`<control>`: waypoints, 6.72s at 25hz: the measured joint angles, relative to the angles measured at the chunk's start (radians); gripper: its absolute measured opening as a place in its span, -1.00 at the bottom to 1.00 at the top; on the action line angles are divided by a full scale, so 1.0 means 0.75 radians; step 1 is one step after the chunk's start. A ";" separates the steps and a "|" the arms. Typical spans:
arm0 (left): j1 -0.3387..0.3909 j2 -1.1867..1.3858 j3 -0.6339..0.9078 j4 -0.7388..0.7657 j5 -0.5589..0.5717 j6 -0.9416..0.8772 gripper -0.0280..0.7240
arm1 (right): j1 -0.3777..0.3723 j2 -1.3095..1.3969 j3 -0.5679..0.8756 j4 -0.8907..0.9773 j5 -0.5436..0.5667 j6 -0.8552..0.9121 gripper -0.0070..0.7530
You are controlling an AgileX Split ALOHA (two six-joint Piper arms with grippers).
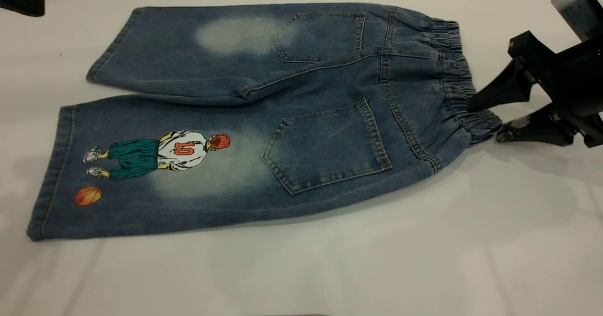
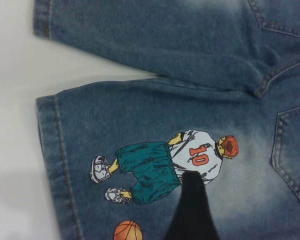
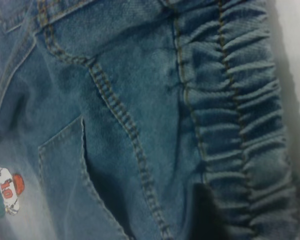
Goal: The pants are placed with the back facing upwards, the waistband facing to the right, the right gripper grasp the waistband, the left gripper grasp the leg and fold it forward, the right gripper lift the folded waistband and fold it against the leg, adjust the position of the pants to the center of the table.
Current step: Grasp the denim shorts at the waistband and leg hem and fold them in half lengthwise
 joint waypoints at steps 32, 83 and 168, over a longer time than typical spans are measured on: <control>0.000 0.553 -0.016 0.535 0.199 -0.542 0.45 | 0.000 0.000 -0.001 -0.072 0.058 0.003 -0.91; 0.000 0.875 -0.111 0.809 0.076 -0.715 0.31 | 0.000 0.000 -0.001 -0.087 0.065 0.003 -0.90; 0.000 0.794 -0.793 0.251 -0.061 -0.090 -0.83 | 0.000 -0.046 -0.655 -0.211 -0.018 0.323 -0.90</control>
